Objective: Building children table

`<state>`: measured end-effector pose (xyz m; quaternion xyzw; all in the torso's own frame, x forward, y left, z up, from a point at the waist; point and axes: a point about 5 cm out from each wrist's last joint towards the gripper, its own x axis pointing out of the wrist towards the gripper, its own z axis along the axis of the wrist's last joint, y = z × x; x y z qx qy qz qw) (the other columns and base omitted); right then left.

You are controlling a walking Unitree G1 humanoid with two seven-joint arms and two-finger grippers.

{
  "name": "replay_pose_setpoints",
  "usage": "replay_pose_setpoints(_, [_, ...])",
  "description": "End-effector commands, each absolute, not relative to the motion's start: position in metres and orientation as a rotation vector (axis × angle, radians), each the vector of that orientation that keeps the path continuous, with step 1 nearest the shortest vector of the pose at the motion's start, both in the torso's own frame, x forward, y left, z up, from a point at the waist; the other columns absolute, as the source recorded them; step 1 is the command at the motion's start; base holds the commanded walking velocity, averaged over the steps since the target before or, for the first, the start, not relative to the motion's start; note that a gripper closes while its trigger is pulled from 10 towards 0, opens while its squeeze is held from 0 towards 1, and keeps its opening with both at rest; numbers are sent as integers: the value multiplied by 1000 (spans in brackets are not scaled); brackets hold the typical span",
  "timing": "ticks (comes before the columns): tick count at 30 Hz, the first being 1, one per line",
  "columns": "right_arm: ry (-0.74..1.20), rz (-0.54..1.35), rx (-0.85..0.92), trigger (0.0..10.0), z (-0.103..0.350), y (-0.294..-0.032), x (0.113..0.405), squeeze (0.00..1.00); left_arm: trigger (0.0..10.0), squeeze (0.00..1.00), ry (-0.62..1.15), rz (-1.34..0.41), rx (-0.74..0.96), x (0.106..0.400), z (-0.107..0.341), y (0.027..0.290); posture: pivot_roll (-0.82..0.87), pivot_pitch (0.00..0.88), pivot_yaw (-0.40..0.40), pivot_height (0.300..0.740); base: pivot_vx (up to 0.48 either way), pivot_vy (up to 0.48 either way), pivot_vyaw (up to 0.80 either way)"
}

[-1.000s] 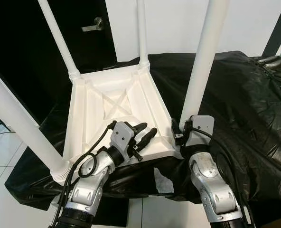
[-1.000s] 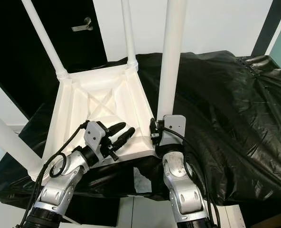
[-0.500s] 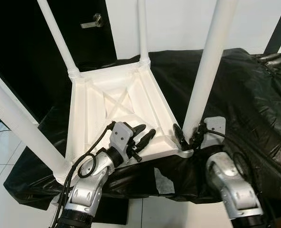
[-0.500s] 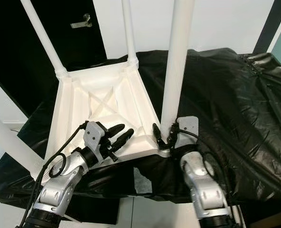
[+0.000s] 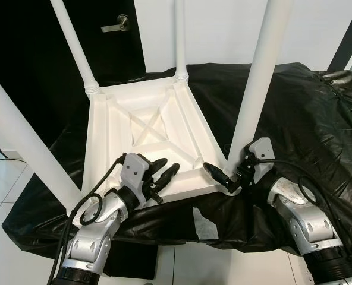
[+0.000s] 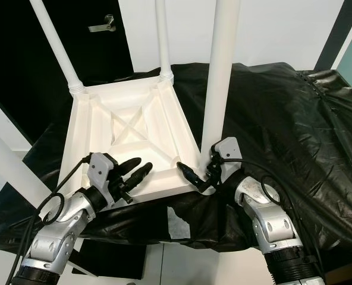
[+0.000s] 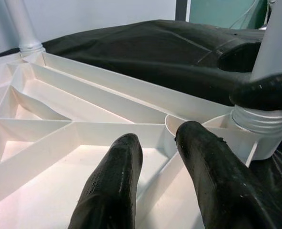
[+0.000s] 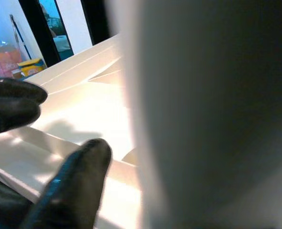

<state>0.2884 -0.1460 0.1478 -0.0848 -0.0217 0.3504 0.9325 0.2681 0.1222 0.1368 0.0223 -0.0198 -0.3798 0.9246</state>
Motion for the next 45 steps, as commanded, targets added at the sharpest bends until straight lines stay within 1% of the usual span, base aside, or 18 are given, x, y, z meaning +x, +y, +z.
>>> replay_pose_setpoints(1, [-36, 775, -187, 1020, 145, -142, 291, 0, 10000, 0, -37, -924, 72, 261, 137, 119, -45, 0, 31, 740, 0, 0, 0])
replay_pose_setpoints(2, [-20, 784, -214, 0, 141, -144, 294, 0, 10000, 0, -41, -927, 99, 260, 135, 117, -45, 0, 33, 740, 0, 0, 0])
replay_pose_setpoints(7, [25, 752, -244, 0, 134, -148, 301, 0, 10000, 0, -33, -943, 133, 256, 130, 111, -43, 0, 29, 740, 0, 0, 0])
replay_pose_setpoints(14, [55, 599, -220, 0, 129, -151, 307, 0, 10000, 0, -53, -988, 177, 245, 130, 108, -39, 0, 19, 740, 0, 0, 0])
replay_pose_setpoints(16, [48, 528, -211, 0, 127, -148, 305, 0, 10000, 0, -54, -1021, 152, 239, 132, 107, -37, 0, 18, 740, 0, 0, 0])
replay_pose_setpoints(21, [47, 462, -195, 0, 124, -146, 304, 0, 10000, 0, -55, -1039, 147, 235, 133, 106, -34, 0, 16, 740, 0, 0, 0])
replay_pose_setpoints(22, [56, 387, -167, 0, 122, -144, 304, 0, 10000, 0, -46, -1053, 147, 234, 132, 105, -32, 0, 16, 740, 0, 0, 0])
replay_pose_setpoints(23, [56, 387, -167, 0, 122, -144, 304, 0, 10000, 0, -46, -1053, 147, 234, 132, 105, -32, 0, 16, 740, 0, 0, 0])
replay_pose_setpoints(24, [60, 284, -126, 0, 119, -140, 303, 0, 10000, 0, -35, -1064, 152, 232, 131, 104, -30, 0, 16, 740, 0, 0, 0])
replay_pose_setpoints(28, [65, 216, -105, 0, 116, -135, 300, 0, 10000, 0, -36, -1058, 158, 233, 130, 104, -30, 0, 19, 740, 0, 0, 0])
replay_pose_setpoints(31, [81, -2, -78, 0, 111, -132, 296, 0, 10000, 0, -38, -1059, 167, 235, 129, 103, -31, 0, 20, 740, 0, 0, 0])
replay_pose_setpoints(33, [85, -36, -58, 0, 111, -129, 295, 0, 10000, 0, -42, -1056, 172, 236, 129, 103, -35, 0, 23, 740, 0, 0, 0])
replay_pose_setpoints(34, [85, -41, -28, 0, 111, -124, 294, 0, 10000, 0, -44, -1053, 178, 238, 129, 103, -37, 0, 24, 740, 0, 0, 0])
replay_pose_setpoints(36, [85, -41, -28, 0, 111, -124, 294, 0, 10000, 0, -44, -1053, 178, 238, 129, 103, -37, 0, 24, 740, 0, 0, 0])
replay_pose_setpoints(38, [71, -29, -6, 0, 114, -116, 293, 0, 10000, 0, -46, -1050, 183, 240, 129, 103, -43, 0, 27, 740, 0, 0, 0])
replay_pose_setpoints(40, [62, -23, -2, 0, 116, -113, 292, 0, 10000, 0, -48, -1048, 182, 241, 130, 103, -46, 0, 28, 740, 0, 0, 0])
replay_pose_setpoints(41, [54, -21, -13, 10000, 117, -113, 292, 0, 10000, 0, -50, -1050, 184, 241, 130, 102, -47, 0, 29, 740, 0, 0, 0])
replay_pose_setpoints(45, [34, -2, -20, 10000, 120, -112, 291, 0, 10000, 0, -52, -1051, 185, 242, 131, 102, -50, 0, 29, 740, 0, 0, 0])
